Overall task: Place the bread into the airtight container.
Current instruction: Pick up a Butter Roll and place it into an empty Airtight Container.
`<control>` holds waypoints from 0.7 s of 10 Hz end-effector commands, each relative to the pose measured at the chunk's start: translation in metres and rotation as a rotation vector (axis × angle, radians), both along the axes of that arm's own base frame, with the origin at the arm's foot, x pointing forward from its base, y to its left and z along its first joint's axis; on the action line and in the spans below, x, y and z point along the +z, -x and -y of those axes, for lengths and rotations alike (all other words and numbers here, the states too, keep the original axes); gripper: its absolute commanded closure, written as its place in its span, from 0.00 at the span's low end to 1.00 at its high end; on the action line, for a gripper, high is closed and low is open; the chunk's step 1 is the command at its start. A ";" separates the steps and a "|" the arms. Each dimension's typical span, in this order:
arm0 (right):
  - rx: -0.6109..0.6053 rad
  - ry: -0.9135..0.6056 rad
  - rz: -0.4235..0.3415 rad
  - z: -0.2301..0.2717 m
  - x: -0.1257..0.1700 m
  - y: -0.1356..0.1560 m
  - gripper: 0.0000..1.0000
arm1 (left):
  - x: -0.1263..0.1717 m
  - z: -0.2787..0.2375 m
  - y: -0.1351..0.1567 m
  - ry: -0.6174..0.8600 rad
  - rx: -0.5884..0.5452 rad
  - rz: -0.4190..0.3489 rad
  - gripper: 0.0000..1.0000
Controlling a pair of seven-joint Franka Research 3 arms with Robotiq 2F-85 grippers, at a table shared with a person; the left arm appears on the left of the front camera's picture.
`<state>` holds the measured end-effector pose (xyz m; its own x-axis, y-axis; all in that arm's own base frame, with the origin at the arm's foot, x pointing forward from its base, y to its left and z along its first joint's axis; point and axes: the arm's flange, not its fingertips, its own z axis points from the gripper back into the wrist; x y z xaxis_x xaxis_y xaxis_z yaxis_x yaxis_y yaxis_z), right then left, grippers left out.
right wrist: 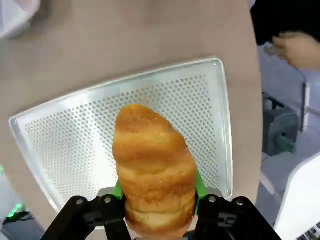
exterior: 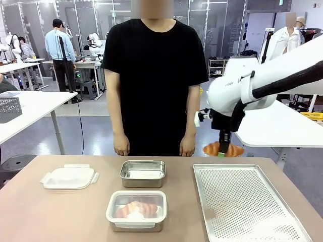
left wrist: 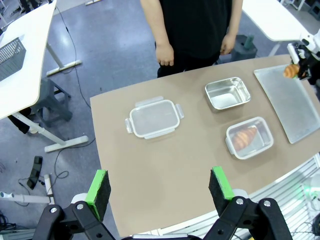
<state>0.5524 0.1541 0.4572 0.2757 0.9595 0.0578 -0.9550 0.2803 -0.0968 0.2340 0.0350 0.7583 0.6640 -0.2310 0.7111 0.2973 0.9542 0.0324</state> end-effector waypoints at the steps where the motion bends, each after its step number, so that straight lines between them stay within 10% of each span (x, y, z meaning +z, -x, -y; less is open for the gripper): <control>1: -0.036 -0.003 -0.015 -0.047 0.004 0.007 0.46 | 0.000 0.001 0.001 -0.007 0.006 0.000 0.00; 7: -0.001 -0.018 0.031 -0.197 0.006 0.004 0.46 | 0.000 0.001 0.001 -0.007 0.006 0.000 0.00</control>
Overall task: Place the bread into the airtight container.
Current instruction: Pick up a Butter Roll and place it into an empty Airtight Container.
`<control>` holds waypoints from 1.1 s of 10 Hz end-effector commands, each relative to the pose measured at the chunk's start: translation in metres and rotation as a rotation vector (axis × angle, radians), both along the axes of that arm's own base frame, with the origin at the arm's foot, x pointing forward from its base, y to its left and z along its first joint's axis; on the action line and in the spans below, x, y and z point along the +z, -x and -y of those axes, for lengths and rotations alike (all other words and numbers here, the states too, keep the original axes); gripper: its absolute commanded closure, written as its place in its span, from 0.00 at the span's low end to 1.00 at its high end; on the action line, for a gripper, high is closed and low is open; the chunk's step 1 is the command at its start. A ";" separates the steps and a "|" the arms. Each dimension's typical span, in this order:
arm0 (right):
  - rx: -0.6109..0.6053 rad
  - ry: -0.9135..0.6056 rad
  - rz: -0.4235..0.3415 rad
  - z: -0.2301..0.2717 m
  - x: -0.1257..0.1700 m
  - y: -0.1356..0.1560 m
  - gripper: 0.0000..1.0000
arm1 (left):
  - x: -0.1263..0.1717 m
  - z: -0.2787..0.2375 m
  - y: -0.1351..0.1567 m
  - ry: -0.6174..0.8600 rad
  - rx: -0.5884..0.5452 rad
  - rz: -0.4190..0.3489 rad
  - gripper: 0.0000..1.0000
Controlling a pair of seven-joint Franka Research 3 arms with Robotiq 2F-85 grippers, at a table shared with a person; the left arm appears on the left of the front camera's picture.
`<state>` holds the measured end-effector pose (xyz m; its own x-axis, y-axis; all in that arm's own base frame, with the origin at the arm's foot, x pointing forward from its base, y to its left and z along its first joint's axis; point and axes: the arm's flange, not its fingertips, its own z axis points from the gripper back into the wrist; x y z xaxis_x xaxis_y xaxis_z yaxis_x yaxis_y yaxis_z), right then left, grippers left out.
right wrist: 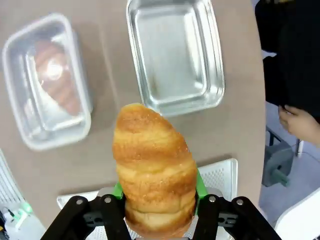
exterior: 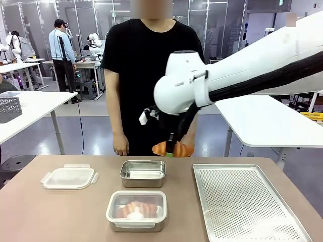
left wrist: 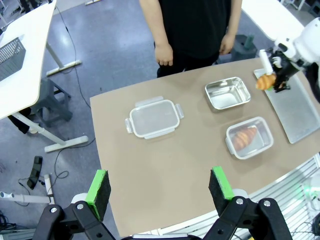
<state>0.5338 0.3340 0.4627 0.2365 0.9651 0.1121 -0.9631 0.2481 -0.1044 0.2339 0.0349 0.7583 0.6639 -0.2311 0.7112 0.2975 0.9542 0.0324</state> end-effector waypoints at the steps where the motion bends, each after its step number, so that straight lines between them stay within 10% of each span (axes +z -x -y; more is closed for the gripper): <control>1: -0.039 0.039 0.009 -0.035 -0.005 -0.021 0.46 | 0.000 0.001 0.001 -0.007 0.006 0.000 0.00; 11: -0.031 0.049 -0.021 -0.109 -0.076 -0.051 0.46 | 0.000 0.001 0.001 -0.007 0.006 0.000 0.00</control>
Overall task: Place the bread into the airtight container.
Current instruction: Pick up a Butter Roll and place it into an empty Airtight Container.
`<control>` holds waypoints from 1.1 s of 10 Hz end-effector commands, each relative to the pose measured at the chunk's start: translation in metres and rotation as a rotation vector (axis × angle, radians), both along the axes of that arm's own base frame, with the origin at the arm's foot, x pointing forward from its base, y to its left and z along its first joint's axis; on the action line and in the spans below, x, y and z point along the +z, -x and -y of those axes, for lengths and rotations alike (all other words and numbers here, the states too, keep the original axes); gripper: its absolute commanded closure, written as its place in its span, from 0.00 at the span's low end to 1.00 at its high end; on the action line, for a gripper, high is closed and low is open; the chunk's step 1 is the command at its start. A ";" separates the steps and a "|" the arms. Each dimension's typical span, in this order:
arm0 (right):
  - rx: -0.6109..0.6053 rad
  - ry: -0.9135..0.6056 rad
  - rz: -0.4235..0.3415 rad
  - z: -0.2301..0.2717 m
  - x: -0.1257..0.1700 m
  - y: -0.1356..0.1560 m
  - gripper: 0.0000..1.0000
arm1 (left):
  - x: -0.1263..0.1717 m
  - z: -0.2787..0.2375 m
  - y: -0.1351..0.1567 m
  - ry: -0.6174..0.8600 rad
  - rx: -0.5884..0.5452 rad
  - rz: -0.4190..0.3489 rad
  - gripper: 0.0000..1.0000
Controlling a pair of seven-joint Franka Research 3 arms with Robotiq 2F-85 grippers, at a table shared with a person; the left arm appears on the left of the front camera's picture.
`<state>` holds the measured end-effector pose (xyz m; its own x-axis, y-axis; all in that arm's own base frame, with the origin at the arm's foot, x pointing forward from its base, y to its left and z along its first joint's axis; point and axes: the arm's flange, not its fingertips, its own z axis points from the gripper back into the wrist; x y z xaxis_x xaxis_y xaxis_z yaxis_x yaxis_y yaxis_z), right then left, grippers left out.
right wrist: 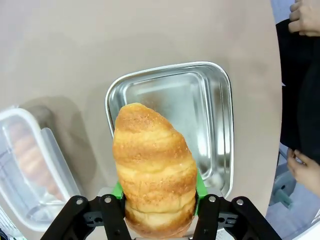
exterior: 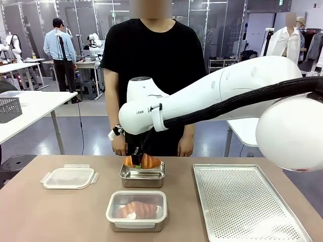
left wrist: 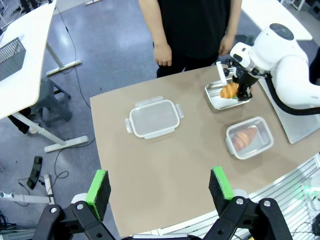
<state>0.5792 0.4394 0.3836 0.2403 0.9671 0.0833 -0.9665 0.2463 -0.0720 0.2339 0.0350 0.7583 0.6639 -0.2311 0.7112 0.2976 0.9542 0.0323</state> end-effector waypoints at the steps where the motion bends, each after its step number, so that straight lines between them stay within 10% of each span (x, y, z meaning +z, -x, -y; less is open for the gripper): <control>1: -0.032 0.020 0.018 -0.003 0.001 -0.010 0.46 | 0.000 0.001 0.001 -0.007 0.006 0.000 0.00; 11: 0.024 0.036 -0.007 0.005 -0.010 -0.020 0.00 | 0.000 0.001 0.001 -0.007 0.006 0.000 0.00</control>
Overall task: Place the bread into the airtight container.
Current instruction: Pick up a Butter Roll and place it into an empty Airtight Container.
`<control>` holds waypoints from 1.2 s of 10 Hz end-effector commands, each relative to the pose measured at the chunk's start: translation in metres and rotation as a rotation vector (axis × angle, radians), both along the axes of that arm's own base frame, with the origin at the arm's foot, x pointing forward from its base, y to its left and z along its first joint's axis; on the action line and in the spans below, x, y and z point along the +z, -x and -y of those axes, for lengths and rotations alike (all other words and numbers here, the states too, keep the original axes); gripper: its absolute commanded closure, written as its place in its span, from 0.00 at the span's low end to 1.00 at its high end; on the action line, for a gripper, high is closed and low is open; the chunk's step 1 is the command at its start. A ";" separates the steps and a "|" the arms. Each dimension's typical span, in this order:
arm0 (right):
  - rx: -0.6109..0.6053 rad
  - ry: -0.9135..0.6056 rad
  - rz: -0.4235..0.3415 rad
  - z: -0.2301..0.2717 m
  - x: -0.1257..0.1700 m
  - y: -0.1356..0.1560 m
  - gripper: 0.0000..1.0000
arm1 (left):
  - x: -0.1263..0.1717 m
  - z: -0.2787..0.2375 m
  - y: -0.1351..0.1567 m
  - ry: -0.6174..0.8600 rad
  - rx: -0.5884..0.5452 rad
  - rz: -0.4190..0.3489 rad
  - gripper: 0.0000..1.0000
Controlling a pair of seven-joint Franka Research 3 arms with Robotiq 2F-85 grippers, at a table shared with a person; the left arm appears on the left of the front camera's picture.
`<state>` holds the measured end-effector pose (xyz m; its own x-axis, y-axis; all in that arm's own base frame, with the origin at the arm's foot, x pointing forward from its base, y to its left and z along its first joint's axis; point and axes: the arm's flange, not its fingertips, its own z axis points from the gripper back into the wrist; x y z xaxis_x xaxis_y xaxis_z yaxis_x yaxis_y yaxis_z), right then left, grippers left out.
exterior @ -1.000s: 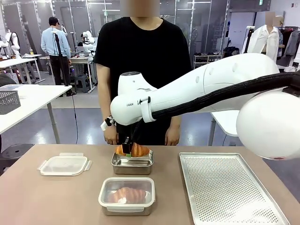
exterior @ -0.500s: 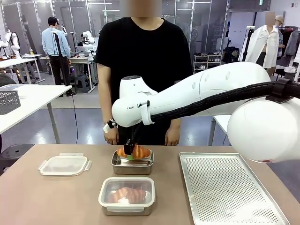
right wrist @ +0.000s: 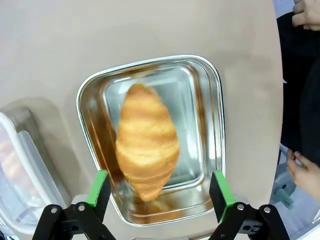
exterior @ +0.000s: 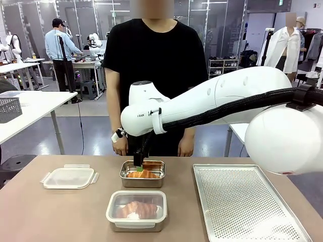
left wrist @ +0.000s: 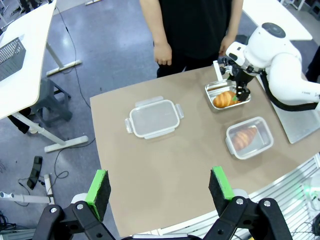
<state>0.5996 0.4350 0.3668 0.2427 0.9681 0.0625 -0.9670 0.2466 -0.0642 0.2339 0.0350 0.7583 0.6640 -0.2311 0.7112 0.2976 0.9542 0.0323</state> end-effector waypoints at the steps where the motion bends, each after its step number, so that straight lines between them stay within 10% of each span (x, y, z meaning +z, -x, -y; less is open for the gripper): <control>1: 0.029 0.017 0.007 0.003 0.009 0.002 0.00 | 0.000 0.001 0.001 -0.007 0.006 0.000 0.00; 12: 0.004 -0.001 0.003 0.000 0.002 0.000 0.02 | 0.000 0.001 0.001 -0.007 0.006 0.000 0.00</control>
<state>0.5994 0.4338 0.3687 0.2413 0.9685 0.0614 -0.9673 0.2452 -0.0654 0.2339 0.0350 0.7583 0.6639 -0.2311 0.7112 0.2976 0.9542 0.0323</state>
